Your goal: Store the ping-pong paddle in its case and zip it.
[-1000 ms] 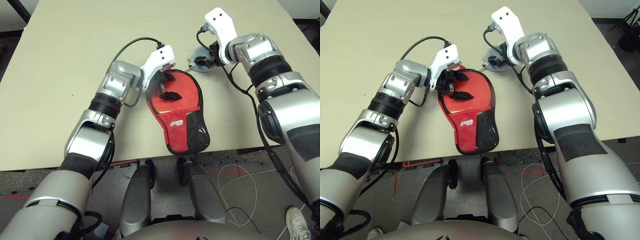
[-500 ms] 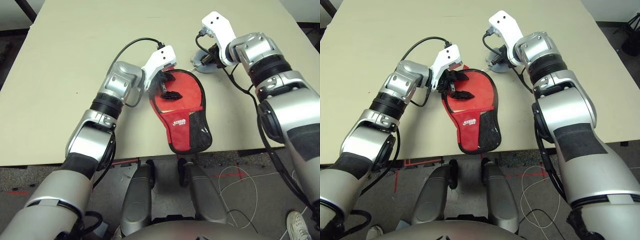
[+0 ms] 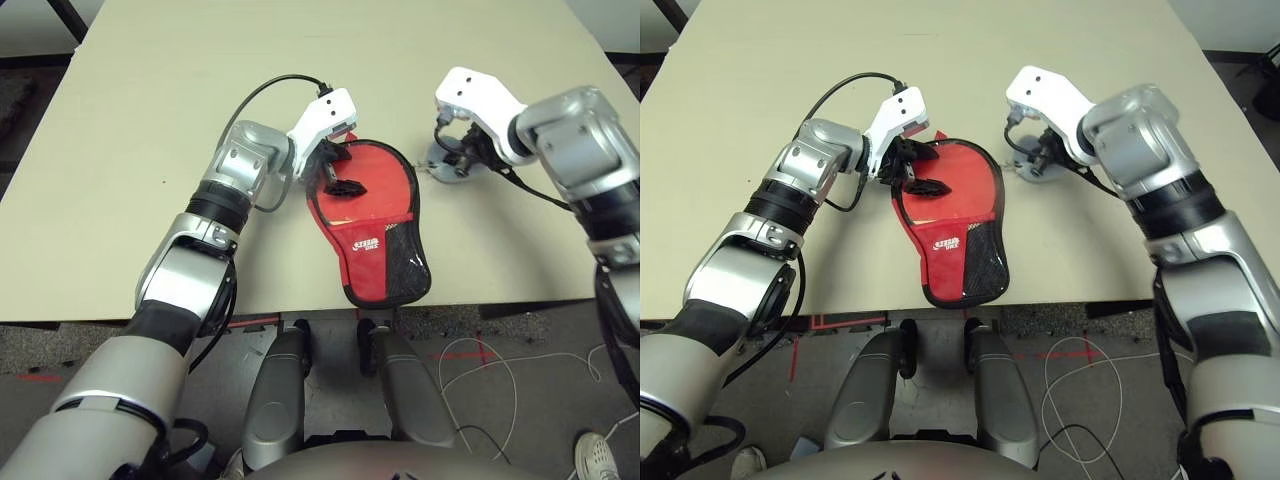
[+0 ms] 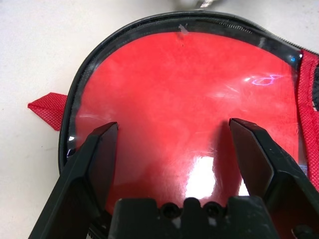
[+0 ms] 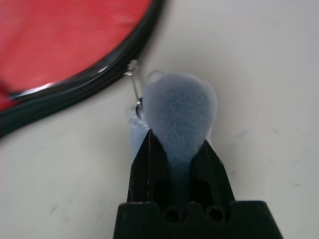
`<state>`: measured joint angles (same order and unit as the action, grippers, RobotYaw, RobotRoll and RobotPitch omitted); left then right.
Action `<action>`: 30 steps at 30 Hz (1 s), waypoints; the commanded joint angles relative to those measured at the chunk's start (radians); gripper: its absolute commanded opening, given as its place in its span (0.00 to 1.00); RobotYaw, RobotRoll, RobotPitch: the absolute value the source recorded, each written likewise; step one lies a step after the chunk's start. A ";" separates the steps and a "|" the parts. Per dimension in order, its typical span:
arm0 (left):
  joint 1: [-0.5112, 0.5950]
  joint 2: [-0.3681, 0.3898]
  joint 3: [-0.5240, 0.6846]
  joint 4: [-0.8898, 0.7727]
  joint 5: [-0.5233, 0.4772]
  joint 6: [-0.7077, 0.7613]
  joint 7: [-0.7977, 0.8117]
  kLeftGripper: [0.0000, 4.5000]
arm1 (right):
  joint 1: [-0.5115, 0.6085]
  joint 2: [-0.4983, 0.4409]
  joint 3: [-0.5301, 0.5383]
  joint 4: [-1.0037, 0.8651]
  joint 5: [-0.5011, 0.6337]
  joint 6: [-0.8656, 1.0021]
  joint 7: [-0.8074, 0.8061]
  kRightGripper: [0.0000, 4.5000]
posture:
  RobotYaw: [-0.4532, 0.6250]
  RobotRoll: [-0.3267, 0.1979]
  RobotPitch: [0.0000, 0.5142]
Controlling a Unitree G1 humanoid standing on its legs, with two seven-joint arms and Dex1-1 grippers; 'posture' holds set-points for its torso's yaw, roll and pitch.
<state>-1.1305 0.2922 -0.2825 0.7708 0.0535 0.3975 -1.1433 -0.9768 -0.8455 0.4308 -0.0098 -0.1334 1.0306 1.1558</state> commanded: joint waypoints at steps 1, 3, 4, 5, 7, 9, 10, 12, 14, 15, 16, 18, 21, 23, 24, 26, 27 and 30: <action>0.033 -0.007 -0.044 0.068 0.041 0.022 0.008 1.00 | 0.050 -0.110 0.018 -0.109 0.015 0.007 0.053 0.04 | 0.40 0.62 0.53; 0.029 -0.011 -0.046 0.074 0.043 0.017 0.007 1.00 | 0.084 -0.182 0.022 -0.199 0.041 0.009 0.100 0.04 | 0.39 0.62 0.53; 0.027 -0.013 -0.046 0.078 0.043 0.014 0.008 1.00 | 0.096 -0.208 0.023 -0.236 0.057 0.019 0.118 0.04 | 0.38 0.62 0.53; 0.025 -0.015 -0.046 0.082 0.043 0.011 0.008 1.00 | 0.112 -0.236 0.022 -0.275 0.075 0.029 0.137 0.04 | 0.38 0.62 0.53; 0.021 -0.019 -0.047 0.089 0.042 0.007 0.008 1.00 | 0.137 -0.280 0.020 -0.330 0.104 0.041 0.158 0.04 | 0.38 0.62 0.53; 0.017 -0.023 -0.047 0.097 0.042 0.001 0.010 1.00 | 0.172 -0.334 0.017 -0.388 0.137 0.047 0.181 0.04 | 0.37 0.62 0.53; 0.015 -0.026 -0.047 0.101 0.042 -0.002 0.011 1.00 | 0.194 -0.367 0.017 -0.420 0.155 0.046 0.198 0.04 | 0.37 0.62 0.53; 0.012 -0.031 -0.046 0.104 0.043 -0.006 0.011 1.00 | 0.231 -0.421 0.012 -0.481 0.194 0.055 0.223 0.04 | 0.36 0.62 0.53; 0.010 -0.033 -0.046 0.107 0.043 -0.009 0.010 1.00 | 0.250 -0.449 0.007 -0.522 0.230 0.068 0.233 0.04 | 0.36 0.62 0.53; 0.010 -0.035 -0.046 0.109 0.043 -0.011 0.010 1.00 | 0.254 -0.444 0.003 -0.534 0.250 0.086 0.226 0.04 | 0.36 0.62 0.54; 0.009 -0.037 -0.046 0.111 0.044 -0.013 0.011 1.00 | 0.253 -0.427 0.003 -0.532 0.255 0.092 0.208 0.04 | 0.36 0.62 0.54; 0.008 -0.041 -0.046 0.114 0.044 -0.017 0.012 1.00 | 0.247 -0.403 0.012 -0.519 0.255 0.092 0.178 0.04 | 0.36 0.62 0.54; 0.007 -0.047 -0.048 0.106 0.040 -0.027 0.001 1.00 | 0.223 -0.352 0.033 -0.466 0.230 0.071 0.132 0.04 | 0.36 0.62 0.55; 0.003 -0.051 -0.049 0.094 0.033 -0.035 -0.015 1.00 | 0.202 -0.315 0.048 -0.425 0.216 0.060 0.111 0.04 | 0.37 0.62 0.55; 0.001 -0.051 -0.050 0.089 0.033 -0.039 -0.019 1.00 | 0.194 -0.306 0.055 -0.412 0.211 0.053 0.108 0.04 | 0.37 0.62 0.55; -0.010 -0.046 -0.053 0.070 0.030 -0.065 -0.038 1.00 | 0.179 -0.275 0.072 -0.374 0.198 0.038 0.093 0.04 | 0.37 0.62 0.55; -0.015 -0.044 -0.051 0.059 0.025 -0.077 -0.050 1.00 | 0.172 -0.260 0.082 -0.354 0.189 0.025 0.087 0.04 | 0.38 0.62 0.55; -0.022 -0.033 -0.047 0.022 0.011 -0.106 -0.096 1.00 | 0.154 -0.227 0.102 -0.309 0.166 -0.005 0.074 0.04 | 0.38 0.62 0.55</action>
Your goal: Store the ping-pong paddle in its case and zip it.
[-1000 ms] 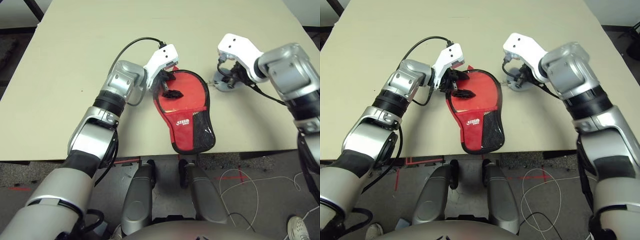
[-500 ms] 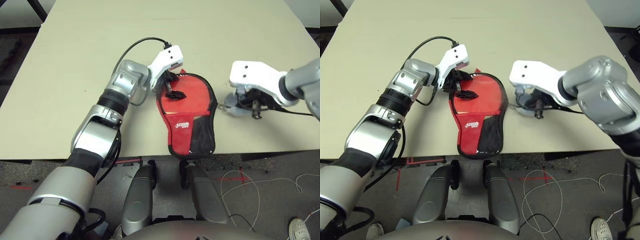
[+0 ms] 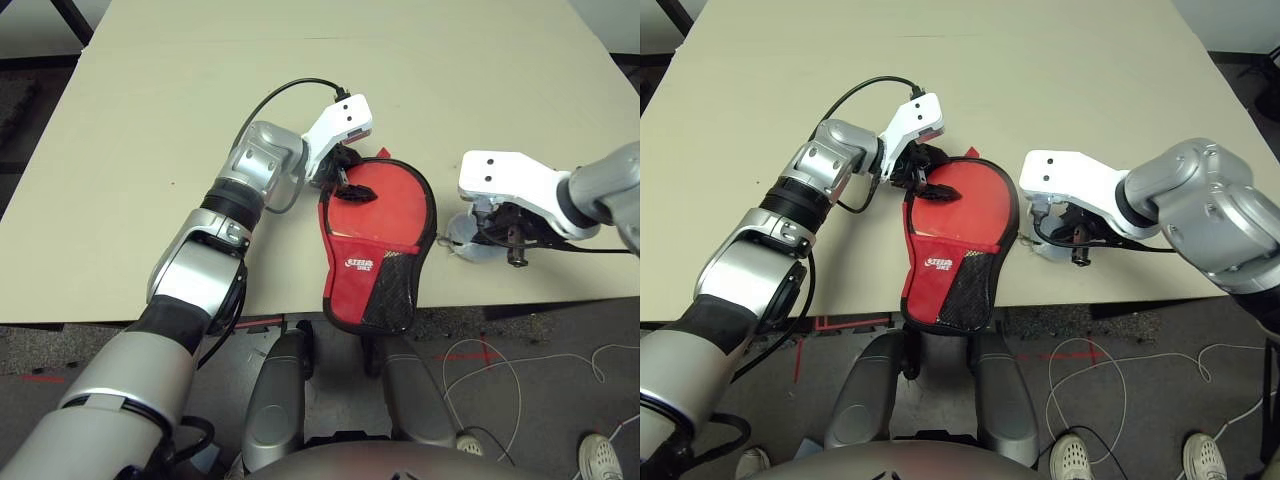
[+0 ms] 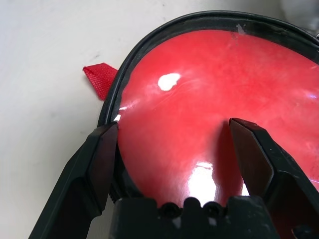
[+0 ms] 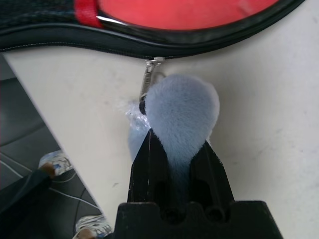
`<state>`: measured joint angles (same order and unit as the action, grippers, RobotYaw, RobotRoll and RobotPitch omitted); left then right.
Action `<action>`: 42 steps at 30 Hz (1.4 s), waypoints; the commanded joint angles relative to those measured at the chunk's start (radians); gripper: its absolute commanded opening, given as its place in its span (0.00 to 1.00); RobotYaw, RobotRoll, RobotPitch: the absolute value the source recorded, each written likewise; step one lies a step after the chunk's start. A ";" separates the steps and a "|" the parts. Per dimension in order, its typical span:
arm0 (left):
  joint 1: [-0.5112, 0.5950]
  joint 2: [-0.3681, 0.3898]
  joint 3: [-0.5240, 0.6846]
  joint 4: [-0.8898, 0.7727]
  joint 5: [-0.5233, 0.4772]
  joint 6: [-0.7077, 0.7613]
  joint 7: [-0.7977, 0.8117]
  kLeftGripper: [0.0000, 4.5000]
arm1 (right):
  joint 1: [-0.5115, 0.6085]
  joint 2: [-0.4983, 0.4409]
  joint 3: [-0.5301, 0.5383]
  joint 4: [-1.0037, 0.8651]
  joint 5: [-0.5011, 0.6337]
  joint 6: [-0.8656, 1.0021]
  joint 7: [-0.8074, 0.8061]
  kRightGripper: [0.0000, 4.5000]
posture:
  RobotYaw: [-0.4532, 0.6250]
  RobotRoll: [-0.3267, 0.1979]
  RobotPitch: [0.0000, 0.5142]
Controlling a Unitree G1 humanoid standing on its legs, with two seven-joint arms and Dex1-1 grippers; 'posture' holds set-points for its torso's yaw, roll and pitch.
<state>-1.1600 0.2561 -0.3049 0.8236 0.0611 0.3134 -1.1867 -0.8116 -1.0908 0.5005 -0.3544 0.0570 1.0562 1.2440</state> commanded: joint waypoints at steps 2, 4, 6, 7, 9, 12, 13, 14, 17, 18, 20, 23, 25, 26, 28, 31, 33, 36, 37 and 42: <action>0.009 0.012 -0.026 -0.060 -0.006 -0.022 -0.090 1.00 | -0.020 0.034 0.037 0.053 -0.031 -0.033 -0.014 0.04 | 0.38 0.62 0.55; 0.020 0.020 -0.033 -0.099 -0.014 -0.002 -0.131 1.00 | -0.029 0.046 0.041 0.069 -0.039 -0.040 -0.014 0.04 | 0.39 0.62 0.55; 0.043 0.031 -0.049 -0.149 -0.018 0.016 -0.177 1.00 | -0.036 0.056 0.044 0.080 -0.045 -0.045 -0.013 0.04 | 0.39 0.62 0.55; 0.056 0.037 -0.057 -0.175 -0.021 0.034 -0.198 1.00 | -0.039 0.060 0.044 0.085 -0.048 -0.047 -0.013 0.04 | 0.39 0.62 0.55; 0.084 0.054 -0.082 -0.230 -0.022 0.056 -0.242 1.00 | -0.045 0.066 0.046 0.094 -0.051 -0.050 -0.013 0.04 | 0.39 0.62 0.55; 0.121 0.082 -0.121 -0.301 -0.019 0.112 -0.296 1.00 | -0.054 0.076 0.045 0.108 -0.058 -0.052 -0.016 0.04 | 0.39 0.62 0.55; 0.134 0.092 -0.137 -0.322 -0.015 0.120 -0.308 1.00 | -0.057 0.080 0.045 0.112 -0.062 -0.054 -0.018 0.04 | 0.39 0.62 0.55; 0.144 0.097 -0.148 -0.334 -0.011 0.134 -0.312 1.00 | -0.059 0.082 0.044 0.115 -0.065 -0.055 -0.019 0.04 | 0.39 0.62 0.55; 0.157 0.103 -0.179 -0.332 0.012 0.164 -0.293 1.00 | -0.062 0.084 0.042 0.113 -0.066 -0.051 -0.018 0.04 | 0.39 0.62 0.55; 0.158 0.102 -0.189 -0.318 0.025 0.169 -0.278 1.00 | -0.063 0.084 0.040 0.110 -0.065 -0.047 -0.017 0.04 | 0.38 0.62 0.55; 0.153 0.093 -0.207 -0.266 0.055 0.178 -0.238 1.00 | -0.062 0.081 0.037 0.094 -0.063 -0.040 -0.015 0.04 | 0.38 0.62 0.55; 0.138 0.072 -0.208 -0.204 0.073 0.190 -0.184 1.00 | -0.057 0.069 0.034 0.065 -0.058 -0.032 -0.010 0.04 | 0.38 0.62 0.55; 0.127 0.061 -0.204 -0.179 0.077 0.202 -0.167 1.00 | -0.048 0.053 0.029 0.030 -0.048 -0.020 0.002 0.04 | 0.38 0.62 0.55; 0.122 0.056 -0.203 -0.169 0.077 0.207 -0.162 1.00 | -0.042 0.042 0.026 0.008 -0.040 -0.012 0.010 0.04 | 0.38 0.62 0.56; 0.114 0.051 -0.204 -0.155 0.077 0.207 -0.157 1.00 | -0.025 0.020 0.017 -0.042 -0.019 0.001 0.024 0.04 | 0.38 0.62 0.56; 0.112 0.050 -0.209 -0.143 0.078 0.204 -0.152 1.00 | -0.003 -0.013 0.008 -0.101 0.006 0.011 0.037 0.04 | 0.38 0.62 0.56; 0.112 0.049 -0.210 -0.135 0.078 0.199 -0.148 1.00 | 0.017 -0.042 -0.001 -0.144 0.027 0.014 0.050 0.04 | 0.37 0.62 0.56; 0.113 0.047 -0.213 -0.126 0.078 0.191 -0.143 1.00 | 0.055 -0.081 -0.021 -0.207 0.061 0.004 0.065 0.04 | 0.36 0.62 0.56; 0.113 0.047 -0.213 -0.123 0.077 0.189 -0.141 1.00 | 0.067 -0.090 -0.028 -0.225 0.073 0.003 0.067 0.04 | 0.36 0.62 0.56; 0.110 0.039 -0.212 -0.106 0.078 0.178 -0.132 1.00 | 0.154 -0.140 -0.056 -0.327 0.135 -0.022 0.088 0.04 | 0.36 0.62 0.56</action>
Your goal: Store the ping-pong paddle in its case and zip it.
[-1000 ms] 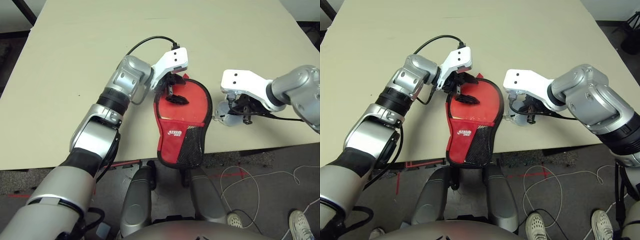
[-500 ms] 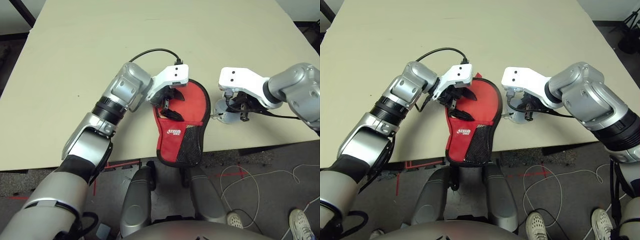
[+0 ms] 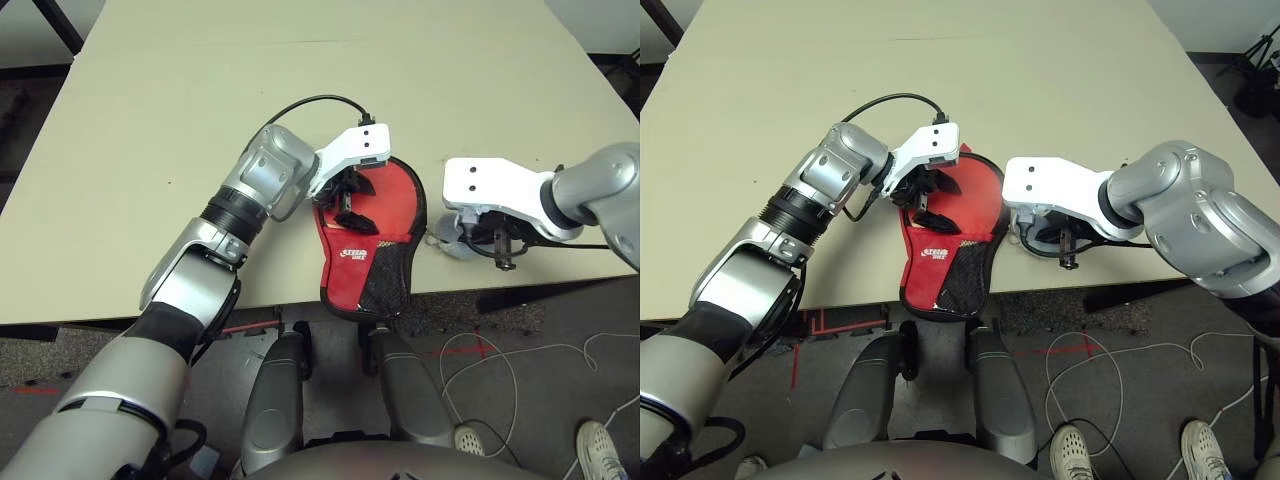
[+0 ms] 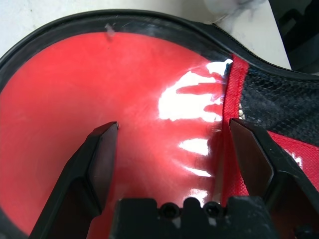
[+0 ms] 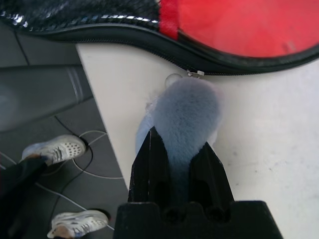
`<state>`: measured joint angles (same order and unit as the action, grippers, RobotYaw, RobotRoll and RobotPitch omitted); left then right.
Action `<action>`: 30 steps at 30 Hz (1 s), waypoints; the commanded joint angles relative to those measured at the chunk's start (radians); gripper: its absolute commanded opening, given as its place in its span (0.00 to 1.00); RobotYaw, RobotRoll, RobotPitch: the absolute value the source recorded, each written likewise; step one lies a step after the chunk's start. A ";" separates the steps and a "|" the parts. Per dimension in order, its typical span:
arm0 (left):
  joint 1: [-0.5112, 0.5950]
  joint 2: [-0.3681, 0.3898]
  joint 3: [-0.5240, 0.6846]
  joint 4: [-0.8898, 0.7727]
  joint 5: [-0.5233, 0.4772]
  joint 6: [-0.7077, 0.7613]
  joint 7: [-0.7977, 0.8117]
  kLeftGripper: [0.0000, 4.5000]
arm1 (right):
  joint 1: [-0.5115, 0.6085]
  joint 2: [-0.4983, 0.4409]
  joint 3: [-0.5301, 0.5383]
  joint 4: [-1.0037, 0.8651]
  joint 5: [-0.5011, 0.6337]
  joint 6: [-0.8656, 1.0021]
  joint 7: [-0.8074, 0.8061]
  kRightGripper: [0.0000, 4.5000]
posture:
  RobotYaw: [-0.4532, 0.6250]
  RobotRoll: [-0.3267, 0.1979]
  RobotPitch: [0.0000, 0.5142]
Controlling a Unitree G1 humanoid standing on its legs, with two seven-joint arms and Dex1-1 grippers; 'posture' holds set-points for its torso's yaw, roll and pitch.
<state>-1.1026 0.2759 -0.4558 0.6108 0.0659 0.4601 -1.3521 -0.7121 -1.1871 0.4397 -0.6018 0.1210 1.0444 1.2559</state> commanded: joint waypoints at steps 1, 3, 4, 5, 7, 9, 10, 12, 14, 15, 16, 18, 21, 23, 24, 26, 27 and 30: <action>0.051 0.017 -0.061 0.111 0.073 0.029 0.034 1.00 | 0.070 -0.046 0.001 -0.093 0.081 -0.009 0.072 0.04 | 0.35 0.62 0.56; 0.048 0.013 -0.060 0.118 0.074 0.024 0.036 1.00 | 0.090 -0.040 0.000 -0.100 0.086 -0.010 0.057 0.04 | 0.35 0.62 0.57; 0.046 0.010 -0.060 0.123 0.074 0.022 0.038 1.00 | 0.097 -0.034 0.004 -0.096 0.080 -0.014 0.047 0.04 | 0.35 0.62 0.57; 0.044 0.008 -0.059 0.127 0.074 0.020 0.039 1.00 | 0.102 -0.027 0.013 -0.085 0.066 -0.026 0.033 0.04 | 0.35 0.62 0.57; 0.039 0.004 -0.058 0.134 0.075 0.016 0.039 1.00 | 0.107 -0.016 0.029 -0.068 0.042 -0.048 0.015 0.04 | 0.35 0.62 0.57; 0.037 0.001 -0.059 0.139 0.076 0.013 0.040 1.00 | 0.113 0.012 0.061 -0.038 0.000 -0.074 -0.020 0.03 | 0.35 0.62 0.57; 0.036 -0.001 -0.059 0.139 0.076 0.013 0.040 1.00 | 0.117 0.019 0.079 -0.028 -0.024 -0.100 -0.027 0.03 | 0.35 0.62 0.57; 0.035 -0.002 -0.060 0.139 0.077 0.013 0.040 1.00 | 0.129 0.027 0.091 -0.024 -0.041 -0.117 -0.028 0.03 | 0.35 0.62 0.57; 0.035 -0.001 -0.062 0.139 0.078 0.013 0.039 1.00 | 0.144 0.019 0.093 -0.047 -0.035 -0.123 -0.007 0.03 | 0.36 0.62 0.56; 0.035 -0.001 -0.062 0.140 0.078 0.012 0.039 1.00 | 0.151 0.015 0.091 -0.061 -0.029 -0.122 0.003 0.03 | 0.36 0.62 0.56; 0.035 0.000 -0.062 0.140 0.078 0.011 0.039 1.00 | 0.157 0.010 0.090 -0.074 -0.026 -0.124 0.011 0.03 | 0.36 0.62 0.56; 0.035 0.001 -0.063 0.141 0.080 0.009 0.040 1.00 | 0.171 0.000 0.086 -0.094 -0.020 -0.131 0.024 0.03 | 0.36 0.62 0.56; 0.036 0.000 -0.064 0.141 0.081 0.007 0.041 1.00 | 0.194 -0.013 0.076 -0.118 -0.005 -0.162 0.051 0.03 | 0.35 0.62 0.56; 0.038 -0.001 -0.066 0.140 0.082 0.005 0.040 1.00 | 0.213 -0.015 0.069 -0.135 0.010 -0.172 0.059 0.03 | 0.35 0.62 0.56; 0.039 -0.002 -0.067 0.140 0.083 0.005 0.040 1.00 | 0.223 -0.014 0.067 -0.144 0.014 -0.180 0.062 0.03 | 0.35 0.62 0.56; 0.039 -0.006 -0.068 0.142 0.084 0.003 0.041 1.00 | 0.247 -0.012 0.066 -0.160 0.018 -0.193 0.060 0.03 | 0.35 0.62 0.57; 0.038 -0.008 -0.069 0.145 0.084 0.002 0.042 1.00 | 0.258 -0.012 0.069 -0.166 0.016 -0.205 0.061 0.03 | 0.34 0.62 0.57; 0.034 -0.013 -0.068 0.152 0.086 -0.002 0.045 1.00 | 0.283 -0.009 0.074 -0.181 0.010 -0.223 0.059 0.03 | 0.34 0.62 0.57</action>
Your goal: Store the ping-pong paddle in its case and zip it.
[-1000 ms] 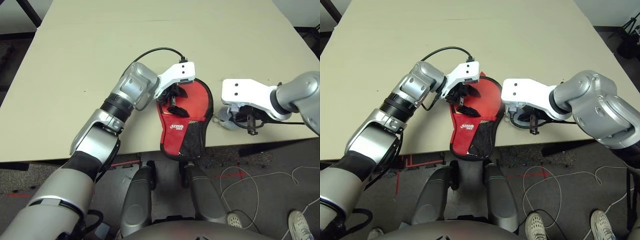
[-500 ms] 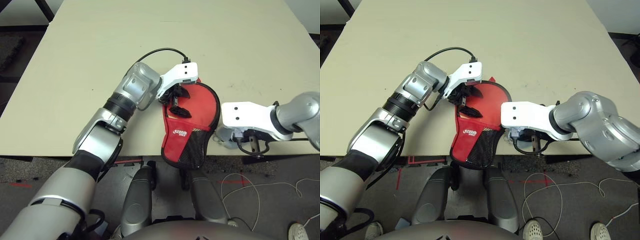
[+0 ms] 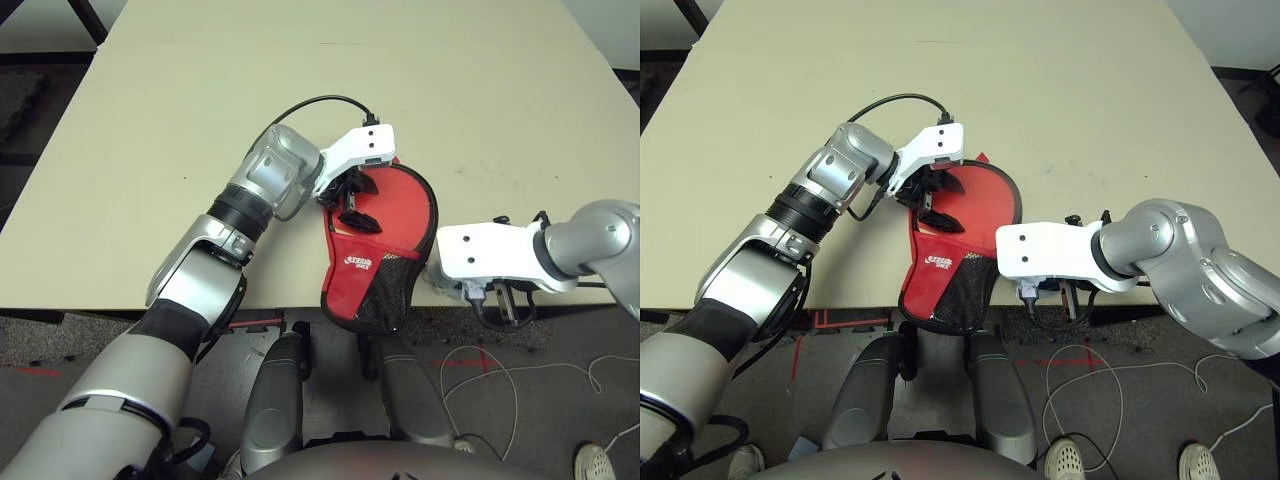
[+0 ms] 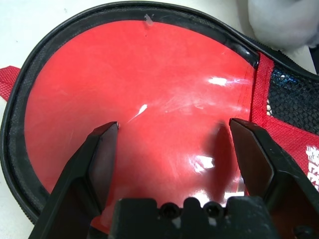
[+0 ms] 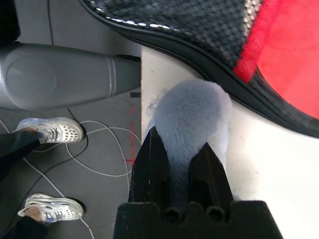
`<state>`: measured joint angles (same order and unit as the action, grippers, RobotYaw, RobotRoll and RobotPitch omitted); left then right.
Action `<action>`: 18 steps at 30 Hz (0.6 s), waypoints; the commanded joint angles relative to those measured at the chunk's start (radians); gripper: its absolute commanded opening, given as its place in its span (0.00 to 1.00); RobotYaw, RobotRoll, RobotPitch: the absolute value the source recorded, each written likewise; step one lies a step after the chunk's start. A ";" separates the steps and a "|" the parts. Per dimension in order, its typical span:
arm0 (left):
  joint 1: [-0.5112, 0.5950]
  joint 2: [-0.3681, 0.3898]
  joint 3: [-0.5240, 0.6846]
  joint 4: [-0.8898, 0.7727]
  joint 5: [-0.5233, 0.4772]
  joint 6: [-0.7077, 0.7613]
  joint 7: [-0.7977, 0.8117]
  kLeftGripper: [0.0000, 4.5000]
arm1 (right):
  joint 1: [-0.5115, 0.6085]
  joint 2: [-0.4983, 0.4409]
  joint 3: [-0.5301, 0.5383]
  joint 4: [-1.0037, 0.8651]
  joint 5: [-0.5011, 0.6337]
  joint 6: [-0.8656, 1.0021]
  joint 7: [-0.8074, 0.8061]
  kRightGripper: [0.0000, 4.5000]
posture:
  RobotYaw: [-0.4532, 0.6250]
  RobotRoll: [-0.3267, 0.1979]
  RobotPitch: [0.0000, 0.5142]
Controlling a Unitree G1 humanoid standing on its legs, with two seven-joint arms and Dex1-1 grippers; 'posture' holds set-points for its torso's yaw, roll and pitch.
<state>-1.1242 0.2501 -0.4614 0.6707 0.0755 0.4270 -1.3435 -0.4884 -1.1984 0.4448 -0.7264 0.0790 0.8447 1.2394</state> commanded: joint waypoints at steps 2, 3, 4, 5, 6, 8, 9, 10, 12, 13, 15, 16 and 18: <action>0.054 0.011 -0.062 0.094 0.077 0.030 0.038 1.00 | 0.068 0.004 0.072 -0.063 0.050 -0.034 0.078 0.03 | 0.34 0.62 0.57; 0.054 0.010 -0.062 0.096 0.077 0.029 0.039 1.00 | 0.072 0.003 0.074 -0.064 0.047 -0.042 0.081 0.03 | 0.34 0.62 0.57; 0.053 0.009 -0.062 0.097 0.077 0.028 0.040 1.00 | 0.076 0.001 0.076 -0.066 0.045 -0.050 0.086 0.03 | 0.34 0.62 0.58; 0.053 0.008 -0.062 0.098 0.077 0.028 0.040 1.00 | 0.081 -0.003 0.076 -0.069 0.047 -0.060 0.094 0.03 | 0.34 0.62 0.58; 0.053 0.007 -0.062 0.098 0.077 0.028 0.040 1.00 | 0.086 -0.006 0.075 -0.074 0.052 -0.065 0.100 0.03 | 0.34 0.62 0.58; 0.052 0.005 -0.062 0.101 0.076 0.027 0.041 1.00 | 0.098 -0.011 0.069 -0.093 0.076 -0.072 0.116 0.03 | 0.34 0.62 0.59; 0.053 0.004 -0.062 0.102 0.076 0.027 0.042 1.00 | 0.107 -0.012 0.066 -0.102 0.089 -0.079 0.124 0.03 | 0.34 0.62 0.59; 0.053 0.003 -0.062 0.103 0.076 0.026 0.042 1.00 | 0.116 -0.014 0.064 -0.108 0.098 -0.088 0.131 0.03 | 0.34 0.62 0.60; 0.053 0.001 -0.062 0.105 0.077 0.026 0.043 1.00 | 0.134 -0.016 0.060 -0.117 0.107 -0.110 0.144 0.03 | 0.34 0.62 0.60; 0.053 0.000 -0.062 0.107 0.077 0.025 0.043 1.00 | 0.144 -0.016 0.056 -0.120 0.113 -0.122 0.152 0.03 | 0.34 0.62 0.60; 0.052 -0.002 -0.061 0.109 0.077 0.025 0.044 1.00 | 0.172 -0.015 0.048 -0.133 0.134 -0.144 0.169 0.03 | 0.34 0.62 0.60; 0.052 -0.003 -0.061 0.110 0.077 0.025 0.044 1.00 | 0.182 -0.015 0.044 -0.135 0.140 -0.150 0.173 0.03 | 0.34 0.62 0.60; 0.049 -0.005 -0.060 0.114 0.077 0.023 0.045 1.00 | 0.199 -0.014 0.040 -0.130 0.141 -0.168 0.177 0.03 | 0.34 0.62 0.61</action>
<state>-1.1270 0.2353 -0.4645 0.6826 0.0755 0.4165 -1.3450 -0.3251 -1.1975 0.4320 -0.8214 0.1672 0.6942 1.3343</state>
